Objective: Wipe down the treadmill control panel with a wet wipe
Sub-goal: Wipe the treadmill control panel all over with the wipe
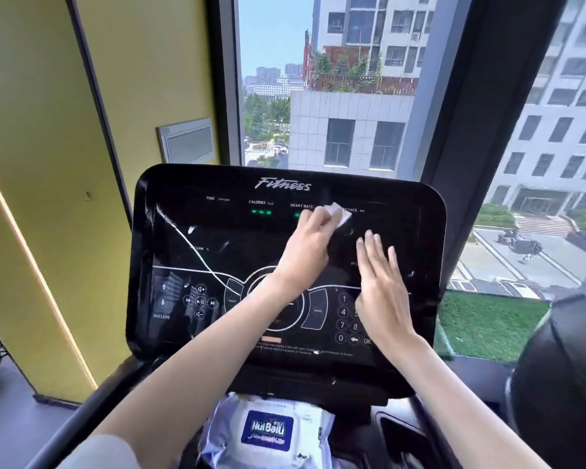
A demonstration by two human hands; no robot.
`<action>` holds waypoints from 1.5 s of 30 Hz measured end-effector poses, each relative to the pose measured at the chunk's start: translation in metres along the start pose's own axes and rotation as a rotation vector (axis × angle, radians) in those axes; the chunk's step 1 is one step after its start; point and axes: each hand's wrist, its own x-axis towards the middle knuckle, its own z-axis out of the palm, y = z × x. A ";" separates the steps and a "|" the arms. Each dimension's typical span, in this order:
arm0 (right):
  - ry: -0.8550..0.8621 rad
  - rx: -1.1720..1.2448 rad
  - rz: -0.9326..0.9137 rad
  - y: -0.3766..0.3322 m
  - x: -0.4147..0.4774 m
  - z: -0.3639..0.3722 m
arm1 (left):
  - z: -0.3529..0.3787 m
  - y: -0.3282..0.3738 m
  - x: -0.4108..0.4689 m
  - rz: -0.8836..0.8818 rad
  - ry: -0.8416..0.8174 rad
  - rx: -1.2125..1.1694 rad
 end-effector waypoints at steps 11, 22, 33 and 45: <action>-0.066 -0.115 -0.044 0.002 0.001 0.006 | -0.002 -0.017 0.007 0.210 -0.119 -0.026; -0.046 -0.174 -0.095 0.006 0.001 0.009 | -0.005 -0.018 0.036 0.080 -0.070 -0.085; -0.024 -0.130 -0.020 0.008 0.000 0.002 | -0.007 -0.002 0.053 0.504 -0.390 0.000; 0.036 -0.056 0.099 0.022 -0.013 -0.005 | 0.003 0.010 0.074 0.392 -0.279 -0.041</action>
